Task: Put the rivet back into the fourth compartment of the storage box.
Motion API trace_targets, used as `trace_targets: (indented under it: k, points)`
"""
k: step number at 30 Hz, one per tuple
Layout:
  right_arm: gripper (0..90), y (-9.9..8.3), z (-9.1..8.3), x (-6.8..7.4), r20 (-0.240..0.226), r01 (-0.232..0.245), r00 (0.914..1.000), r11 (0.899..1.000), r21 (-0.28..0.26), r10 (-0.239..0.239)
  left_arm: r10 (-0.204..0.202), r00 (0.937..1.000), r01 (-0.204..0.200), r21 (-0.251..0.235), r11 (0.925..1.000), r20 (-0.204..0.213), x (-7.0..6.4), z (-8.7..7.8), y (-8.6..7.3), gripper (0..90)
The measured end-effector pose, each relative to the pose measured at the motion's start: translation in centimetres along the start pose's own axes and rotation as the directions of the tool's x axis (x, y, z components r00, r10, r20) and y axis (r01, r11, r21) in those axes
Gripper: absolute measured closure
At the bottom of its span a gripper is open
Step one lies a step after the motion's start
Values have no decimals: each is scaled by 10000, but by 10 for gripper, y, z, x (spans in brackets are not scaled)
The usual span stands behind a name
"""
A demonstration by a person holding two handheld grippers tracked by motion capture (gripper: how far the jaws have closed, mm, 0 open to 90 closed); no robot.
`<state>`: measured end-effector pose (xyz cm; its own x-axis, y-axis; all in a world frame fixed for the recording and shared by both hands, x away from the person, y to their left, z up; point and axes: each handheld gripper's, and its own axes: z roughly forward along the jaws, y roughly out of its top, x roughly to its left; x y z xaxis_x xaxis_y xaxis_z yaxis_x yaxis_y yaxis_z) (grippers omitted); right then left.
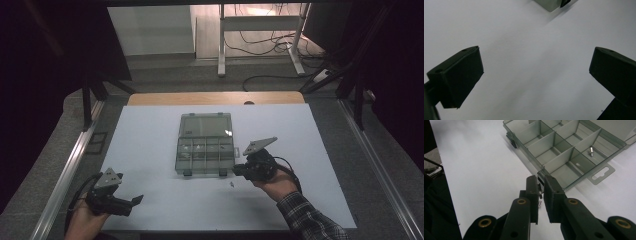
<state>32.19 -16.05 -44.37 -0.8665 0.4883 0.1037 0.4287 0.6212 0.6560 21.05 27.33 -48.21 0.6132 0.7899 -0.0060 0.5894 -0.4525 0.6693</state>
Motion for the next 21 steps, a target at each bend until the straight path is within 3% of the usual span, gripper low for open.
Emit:
trace_targets:
  k: [21]
  points:
    - [802,19,-6,-27,216,-602,9978,9953,-755,620,-35,10000,35,32,10000,-19,0,1,0,0]
